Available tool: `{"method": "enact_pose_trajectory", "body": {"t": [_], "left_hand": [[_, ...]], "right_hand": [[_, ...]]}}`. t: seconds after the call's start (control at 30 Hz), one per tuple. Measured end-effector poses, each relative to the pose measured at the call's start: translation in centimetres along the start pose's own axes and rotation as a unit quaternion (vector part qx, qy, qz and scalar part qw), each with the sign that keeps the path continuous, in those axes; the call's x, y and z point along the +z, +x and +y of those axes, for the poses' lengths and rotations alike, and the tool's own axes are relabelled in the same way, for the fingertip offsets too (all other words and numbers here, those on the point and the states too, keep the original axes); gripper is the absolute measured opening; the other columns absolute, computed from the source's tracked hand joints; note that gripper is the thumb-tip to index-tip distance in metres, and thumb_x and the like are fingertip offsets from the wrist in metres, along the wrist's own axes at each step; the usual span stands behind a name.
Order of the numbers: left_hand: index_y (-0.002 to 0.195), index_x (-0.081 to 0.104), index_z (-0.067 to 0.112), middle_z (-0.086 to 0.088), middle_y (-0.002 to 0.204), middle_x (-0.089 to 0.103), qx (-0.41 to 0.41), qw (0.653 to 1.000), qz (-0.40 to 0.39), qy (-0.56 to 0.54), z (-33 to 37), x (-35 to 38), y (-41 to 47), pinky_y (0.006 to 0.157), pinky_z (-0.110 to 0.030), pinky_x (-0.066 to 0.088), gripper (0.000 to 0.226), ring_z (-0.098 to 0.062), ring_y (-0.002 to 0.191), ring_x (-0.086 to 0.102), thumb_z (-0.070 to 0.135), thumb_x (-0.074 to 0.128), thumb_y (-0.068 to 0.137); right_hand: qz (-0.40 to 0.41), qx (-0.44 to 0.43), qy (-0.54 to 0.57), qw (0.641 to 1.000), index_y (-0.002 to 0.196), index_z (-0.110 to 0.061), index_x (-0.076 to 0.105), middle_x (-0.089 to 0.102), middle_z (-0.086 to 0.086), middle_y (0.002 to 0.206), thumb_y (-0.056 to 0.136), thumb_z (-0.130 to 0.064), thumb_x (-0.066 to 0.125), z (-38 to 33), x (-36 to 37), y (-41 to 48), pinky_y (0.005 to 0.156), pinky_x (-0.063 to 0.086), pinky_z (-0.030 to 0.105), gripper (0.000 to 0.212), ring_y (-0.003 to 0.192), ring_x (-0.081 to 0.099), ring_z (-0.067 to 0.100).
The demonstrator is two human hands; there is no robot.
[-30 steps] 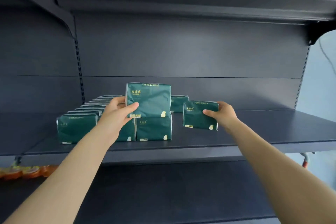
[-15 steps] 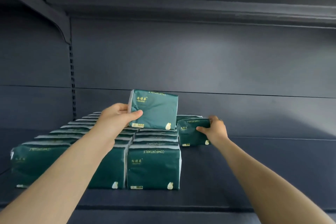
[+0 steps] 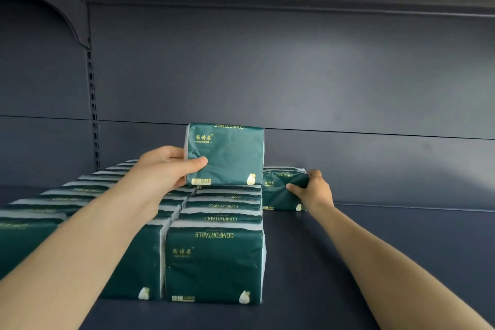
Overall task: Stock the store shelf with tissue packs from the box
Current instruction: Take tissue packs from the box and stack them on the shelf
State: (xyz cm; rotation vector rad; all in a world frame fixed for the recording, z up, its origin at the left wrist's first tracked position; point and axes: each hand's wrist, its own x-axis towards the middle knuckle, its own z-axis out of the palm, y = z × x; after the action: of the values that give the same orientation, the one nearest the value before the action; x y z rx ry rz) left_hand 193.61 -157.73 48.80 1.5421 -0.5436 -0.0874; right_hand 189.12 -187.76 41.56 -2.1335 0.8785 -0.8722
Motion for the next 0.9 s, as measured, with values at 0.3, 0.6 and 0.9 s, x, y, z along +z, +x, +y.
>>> {"method": "enact_pose_trajectory", "body": {"t": [0.3, 0.6, 0.9], "left_hand": [[0.093, 0.063, 0.015, -0.001, 0.098, 0.069, -0.006, 1.0, -0.007, -0.008, 1.3, 1.3, -1.6, 0.076, -0.022, 0.046, 0.015, -0.015, 0.097, 0.063, 0.017, 0.072, 0.081], [0.091, 0.062, 0.025, 0.008, 0.095, 0.068, 0.049, 0.996, -0.064, 0.025, 3.0, 4.3, -6.8, 0.073, -0.017, 0.045, 0.011, -0.003, 0.09, 0.062, 0.02, 0.069, 0.084], [0.104, 0.058, 0.026, 0.019, 0.096, 0.06, 0.162, 0.96, -0.058, 0.219, 1.7, 3.4, -9.1, 0.069, -0.006, 0.038, 0.016, 0.009, 0.088, 0.055, 0.031, 0.061, 0.089]], "right_hand": [[-0.011, 0.016, 0.076, 0.997, 0.089, -0.014, 0.046, 0.049, 0.001, 0.087, 0.091, -0.046, 0.054, -1.8, -4.3, -4.2, 0.058, 0.035, 0.028, 0.032, 0.084, 0.045, 0.023], [-0.074, -0.078, 0.393, 0.913, 0.103, -0.019, 0.063, 0.065, -0.012, 0.083, 0.091, -0.034, 0.059, -6.9, -8.2, -16.5, 0.075, 0.05, 0.014, 0.021, 0.071, 0.06, -0.006], [-0.036, -0.024, 0.34, 0.939, 0.087, -0.013, 0.068, 0.069, 0.007, 0.08, 0.079, -0.022, 0.075, -5.7, -10.3, -17.2, 0.067, 0.05, 0.022, 0.013, 0.069, 0.061, 0.015]]}}
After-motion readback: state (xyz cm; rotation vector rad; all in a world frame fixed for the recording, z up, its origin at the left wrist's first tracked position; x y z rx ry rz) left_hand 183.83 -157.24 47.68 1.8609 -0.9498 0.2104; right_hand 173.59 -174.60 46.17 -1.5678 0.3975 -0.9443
